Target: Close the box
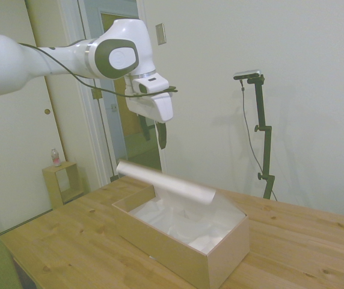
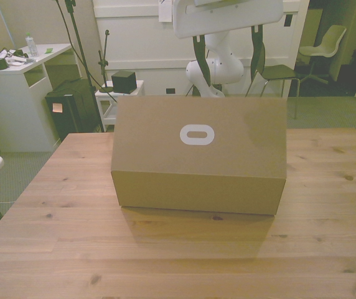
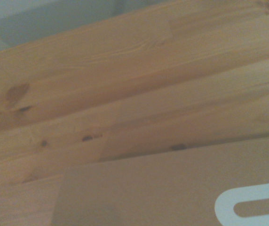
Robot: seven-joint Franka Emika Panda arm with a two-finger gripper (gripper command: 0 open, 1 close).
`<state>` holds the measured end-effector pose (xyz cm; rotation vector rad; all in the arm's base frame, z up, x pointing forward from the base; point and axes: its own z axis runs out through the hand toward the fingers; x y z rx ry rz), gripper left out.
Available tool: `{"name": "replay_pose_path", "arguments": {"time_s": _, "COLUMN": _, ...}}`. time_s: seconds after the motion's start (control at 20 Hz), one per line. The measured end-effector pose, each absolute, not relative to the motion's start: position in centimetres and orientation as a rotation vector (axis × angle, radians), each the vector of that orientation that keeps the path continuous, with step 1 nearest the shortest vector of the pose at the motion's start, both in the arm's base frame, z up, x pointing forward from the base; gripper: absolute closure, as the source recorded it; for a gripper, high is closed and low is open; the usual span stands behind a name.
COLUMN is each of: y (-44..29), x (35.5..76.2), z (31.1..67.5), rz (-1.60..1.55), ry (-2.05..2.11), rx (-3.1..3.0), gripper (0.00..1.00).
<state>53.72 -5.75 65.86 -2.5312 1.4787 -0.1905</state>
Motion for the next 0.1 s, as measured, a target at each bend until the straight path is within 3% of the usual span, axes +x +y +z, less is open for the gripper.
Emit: {"name": "replay_pose_path", "arguments": {"time_s": 0.1, "y": -4.2, "x": 51.6, "z": 65.3, "rz": -0.189, "ry": 1.458, "rx": -2.542, "gripper": 0.00}}
